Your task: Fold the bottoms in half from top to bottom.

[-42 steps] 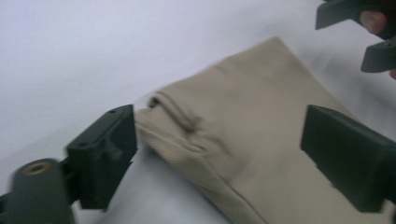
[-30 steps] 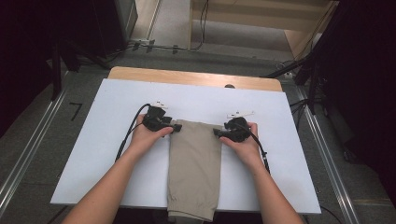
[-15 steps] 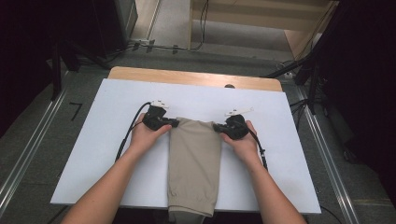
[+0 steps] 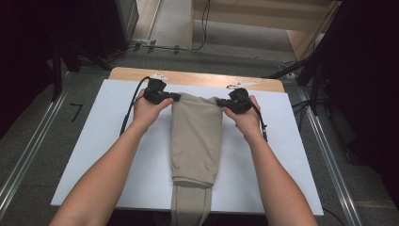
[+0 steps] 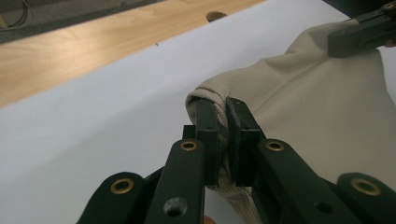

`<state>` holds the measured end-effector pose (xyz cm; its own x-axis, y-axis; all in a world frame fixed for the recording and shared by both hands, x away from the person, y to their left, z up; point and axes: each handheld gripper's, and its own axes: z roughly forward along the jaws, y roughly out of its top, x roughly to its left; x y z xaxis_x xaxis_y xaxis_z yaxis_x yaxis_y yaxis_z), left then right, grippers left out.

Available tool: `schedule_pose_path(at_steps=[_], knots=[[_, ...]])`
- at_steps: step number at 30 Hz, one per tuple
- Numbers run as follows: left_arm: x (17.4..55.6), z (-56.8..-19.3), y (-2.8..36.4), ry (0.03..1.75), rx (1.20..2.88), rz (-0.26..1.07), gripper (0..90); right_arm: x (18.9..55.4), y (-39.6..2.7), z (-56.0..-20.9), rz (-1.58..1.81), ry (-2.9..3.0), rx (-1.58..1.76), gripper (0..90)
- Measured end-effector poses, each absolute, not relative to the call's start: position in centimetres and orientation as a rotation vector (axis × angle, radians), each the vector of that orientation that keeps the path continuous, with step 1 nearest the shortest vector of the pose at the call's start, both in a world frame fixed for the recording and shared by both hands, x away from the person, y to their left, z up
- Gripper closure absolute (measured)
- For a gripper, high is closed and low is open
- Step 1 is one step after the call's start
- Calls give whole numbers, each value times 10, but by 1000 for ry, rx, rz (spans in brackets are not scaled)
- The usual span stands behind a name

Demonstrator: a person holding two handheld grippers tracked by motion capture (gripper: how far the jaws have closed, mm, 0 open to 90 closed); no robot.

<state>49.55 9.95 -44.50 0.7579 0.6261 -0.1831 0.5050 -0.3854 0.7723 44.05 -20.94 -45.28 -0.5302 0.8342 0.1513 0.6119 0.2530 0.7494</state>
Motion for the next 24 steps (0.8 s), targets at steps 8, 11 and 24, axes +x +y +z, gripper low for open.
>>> schedule_pose_path(at_steps=[8,11,24], knots=[[513,-439,103,911,2057,209,516,459,-214,-449,1148,2122,1452,405],[508,-442,116,936,1963,125,387,459,-219,-455,1176,2115,1537,262],[434,-462,134,735,1904,-48,104,393,-213,-461,1316,2194,1369,145]])
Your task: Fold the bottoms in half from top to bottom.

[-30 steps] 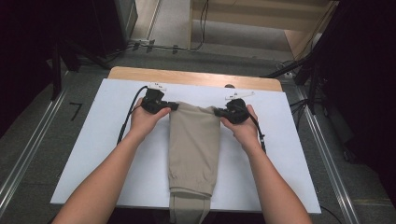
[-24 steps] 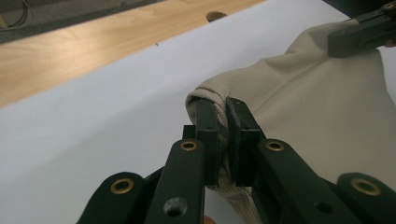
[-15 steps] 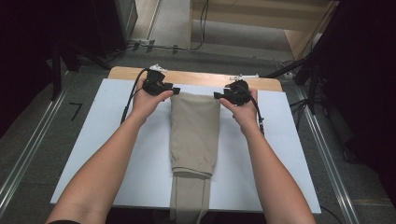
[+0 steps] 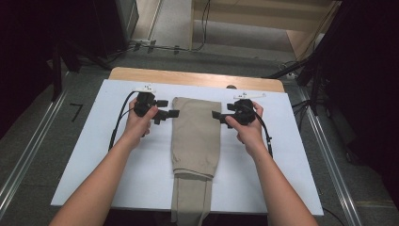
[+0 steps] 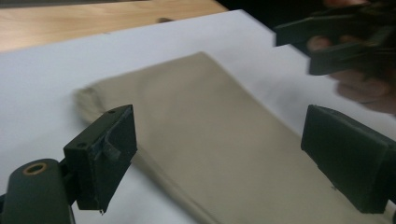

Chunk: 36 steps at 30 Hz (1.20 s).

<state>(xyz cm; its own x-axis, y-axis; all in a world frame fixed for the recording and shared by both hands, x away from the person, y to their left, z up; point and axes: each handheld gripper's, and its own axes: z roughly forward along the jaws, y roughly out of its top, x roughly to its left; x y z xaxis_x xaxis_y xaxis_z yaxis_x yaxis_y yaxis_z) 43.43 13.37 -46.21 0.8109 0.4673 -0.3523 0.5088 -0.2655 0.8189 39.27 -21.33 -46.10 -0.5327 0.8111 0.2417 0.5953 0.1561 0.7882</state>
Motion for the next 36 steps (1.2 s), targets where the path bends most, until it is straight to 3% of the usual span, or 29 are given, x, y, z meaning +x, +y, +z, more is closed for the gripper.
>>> schedule_pose_path(at_steps=[5,9,11,14,22,25,29,36], knots=[[394,-466,132,650,1912,-54,95,358,-211,-463,1359,2212,1329,138],[368,-471,132,626,1917,-74,0,330,-207,-468,1356,2231,1285,124],[355,-473,131,611,1934,-63,0,315,-204,-471,1351,2244,1249,115],[336,-479,129,588,1952,-74,0,298,-198,-475,1358,2271,1219,5],[287,-502,121,608,2073,-89,23,248,-182,-501,1377,2358,1150,0],[270,-504,119,609,2126,-6,32,235,-174,-509,1310,2419,1090,0],[262,-505,121,656,2119,65,170,218,-167,-514,1266,2420,1062,74],[261,-507,119,702,2124,128,448,214,-162,-518,1128,2304,1118,361]])
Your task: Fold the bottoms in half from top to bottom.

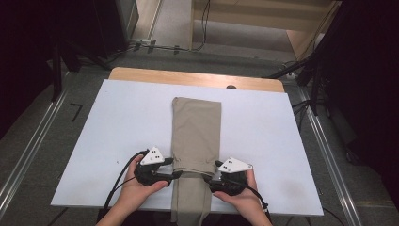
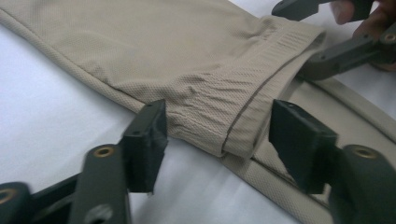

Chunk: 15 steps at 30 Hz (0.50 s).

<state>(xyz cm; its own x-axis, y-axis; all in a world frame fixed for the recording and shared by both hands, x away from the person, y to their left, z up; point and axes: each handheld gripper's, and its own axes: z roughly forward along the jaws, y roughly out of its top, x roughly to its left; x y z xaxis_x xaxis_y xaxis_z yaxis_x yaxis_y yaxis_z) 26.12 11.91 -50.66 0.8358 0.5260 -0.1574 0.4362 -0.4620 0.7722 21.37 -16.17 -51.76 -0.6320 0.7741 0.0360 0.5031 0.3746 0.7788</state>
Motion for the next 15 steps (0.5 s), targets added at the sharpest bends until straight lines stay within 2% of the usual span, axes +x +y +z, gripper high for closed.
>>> schedule_pose_path(at_steps=[2,7,15], knots=[[262,-507,119,715,2118,116,491,212,-163,-516,1145,2280,1115,479],[267,-507,123,734,2083,58,630,216,-171,-516,1221,2273,1176,628],[264,-508,116,701,2129,127,663,219,-169,-520,1193,2318,1190,696]])
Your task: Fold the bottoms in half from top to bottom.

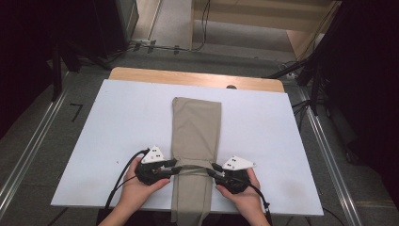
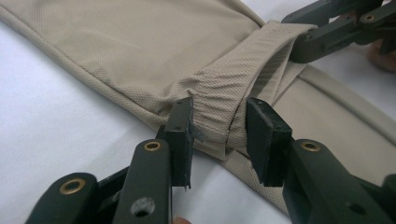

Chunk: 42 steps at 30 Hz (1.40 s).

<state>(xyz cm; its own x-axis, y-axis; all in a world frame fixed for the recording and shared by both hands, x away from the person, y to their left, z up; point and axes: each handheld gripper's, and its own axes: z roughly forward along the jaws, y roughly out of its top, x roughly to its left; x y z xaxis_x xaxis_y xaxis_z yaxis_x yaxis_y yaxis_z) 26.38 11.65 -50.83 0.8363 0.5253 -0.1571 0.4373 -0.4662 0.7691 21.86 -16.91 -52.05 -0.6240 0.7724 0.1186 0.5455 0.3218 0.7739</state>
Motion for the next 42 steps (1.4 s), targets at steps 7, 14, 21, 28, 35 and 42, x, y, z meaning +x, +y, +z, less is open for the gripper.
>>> schedule_pose_path(at_steps=[7,14,21,28,35,42], knots=[[261,-508,115,686,2126,149,836,215,-161,-520,1119,2290,1173,802],[255,-500,119,655,2112,136,860,209,-159,-513,1147,2280,1179,821],[243,-495,123,624,2082,76,858,191,-162,-506,1185,2283,1152,821],[224,-483,127,576,2068,52,857,170,-169,-498,1304,2294,1167,820],[200,-478,130,546,2071,28,857,145,-169,-491,1336,2299,1138,817],[174,-475,130,501,2094,16,854,119,-173,-491,1363,2305,1105,808]])
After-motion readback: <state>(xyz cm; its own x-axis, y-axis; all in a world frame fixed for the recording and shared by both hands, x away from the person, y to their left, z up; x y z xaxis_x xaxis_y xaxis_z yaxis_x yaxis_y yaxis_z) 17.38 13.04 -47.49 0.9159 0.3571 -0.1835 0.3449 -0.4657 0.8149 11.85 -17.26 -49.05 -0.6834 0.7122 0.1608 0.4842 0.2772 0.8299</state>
